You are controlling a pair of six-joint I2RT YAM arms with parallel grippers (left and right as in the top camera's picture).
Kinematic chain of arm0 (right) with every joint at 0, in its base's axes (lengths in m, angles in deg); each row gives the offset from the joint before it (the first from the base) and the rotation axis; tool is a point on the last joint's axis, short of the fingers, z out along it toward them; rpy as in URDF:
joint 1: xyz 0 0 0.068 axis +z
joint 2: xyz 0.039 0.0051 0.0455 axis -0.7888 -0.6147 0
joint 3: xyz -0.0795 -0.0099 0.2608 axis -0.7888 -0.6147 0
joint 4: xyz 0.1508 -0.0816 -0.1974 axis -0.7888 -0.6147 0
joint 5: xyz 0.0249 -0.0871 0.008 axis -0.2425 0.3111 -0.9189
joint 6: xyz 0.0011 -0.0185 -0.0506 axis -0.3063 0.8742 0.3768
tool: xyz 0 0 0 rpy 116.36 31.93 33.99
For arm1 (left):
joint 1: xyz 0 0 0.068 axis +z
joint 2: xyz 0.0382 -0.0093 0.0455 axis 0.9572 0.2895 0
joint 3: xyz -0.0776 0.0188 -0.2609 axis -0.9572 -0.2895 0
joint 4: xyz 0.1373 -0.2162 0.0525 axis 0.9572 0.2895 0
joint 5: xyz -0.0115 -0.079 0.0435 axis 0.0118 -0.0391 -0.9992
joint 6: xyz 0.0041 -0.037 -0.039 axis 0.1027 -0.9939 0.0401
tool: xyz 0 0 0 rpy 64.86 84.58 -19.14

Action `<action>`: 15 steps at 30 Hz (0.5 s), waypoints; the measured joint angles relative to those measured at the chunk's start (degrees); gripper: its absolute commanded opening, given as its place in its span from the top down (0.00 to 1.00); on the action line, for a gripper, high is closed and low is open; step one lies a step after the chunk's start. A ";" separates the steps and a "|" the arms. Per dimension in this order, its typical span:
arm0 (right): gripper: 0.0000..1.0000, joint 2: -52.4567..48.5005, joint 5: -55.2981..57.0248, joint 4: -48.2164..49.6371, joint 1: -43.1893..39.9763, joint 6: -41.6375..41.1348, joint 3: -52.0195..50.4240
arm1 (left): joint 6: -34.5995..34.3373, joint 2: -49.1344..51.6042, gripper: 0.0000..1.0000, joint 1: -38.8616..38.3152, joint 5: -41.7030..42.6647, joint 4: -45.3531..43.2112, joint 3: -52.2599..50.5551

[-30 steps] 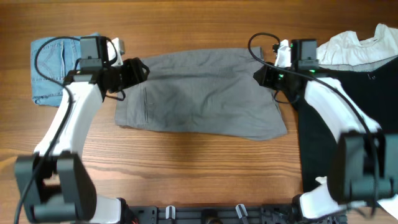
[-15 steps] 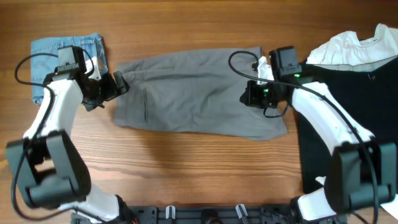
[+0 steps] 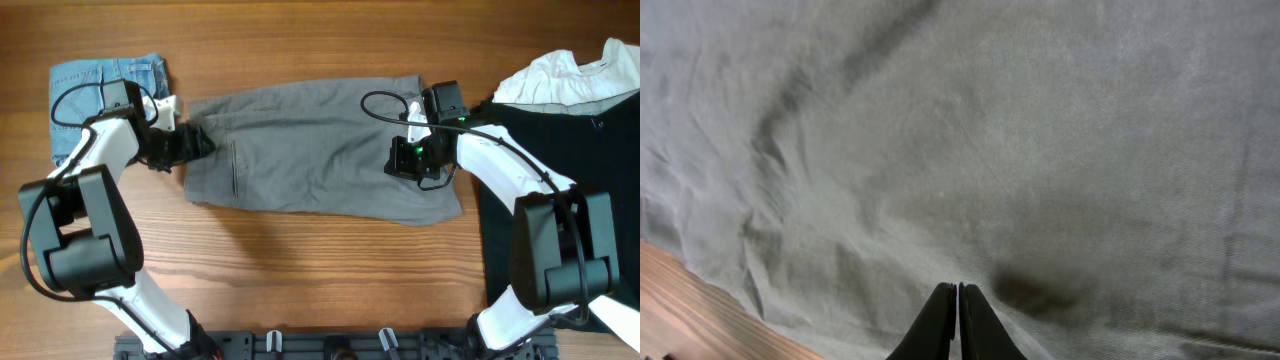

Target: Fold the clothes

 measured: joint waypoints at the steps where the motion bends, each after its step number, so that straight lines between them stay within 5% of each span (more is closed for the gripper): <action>1: 0.93 0.00 0.00 0.04 0.00 0.00 0.00 | 0.52 0.63 0.35 0.00 1.20 -0.57 0.44; 5: 0.93 0.00 0.02 0.04 0.00 0.00 0.00 | 3.15 2.67 0.40 0.15 6.62 -1.38 1.55; 9: 0.93 0.00 0.02 0.04 0.00 0.00 0.00 | 4.46 3.56 0.69 0.02 9.40 -1.40 1.62; 11: 0.93 0.00 0.04 0.07 0.00 0.00 0.00 | 5.20 4.22 0.92 -0.48 9.73 -0.90 1.53; 15: 0.95 0.00 0.17 0.02 0.00 0.00 0.00 | 5.18 5.09 0.96 -2.10 10.93 0.59 1.07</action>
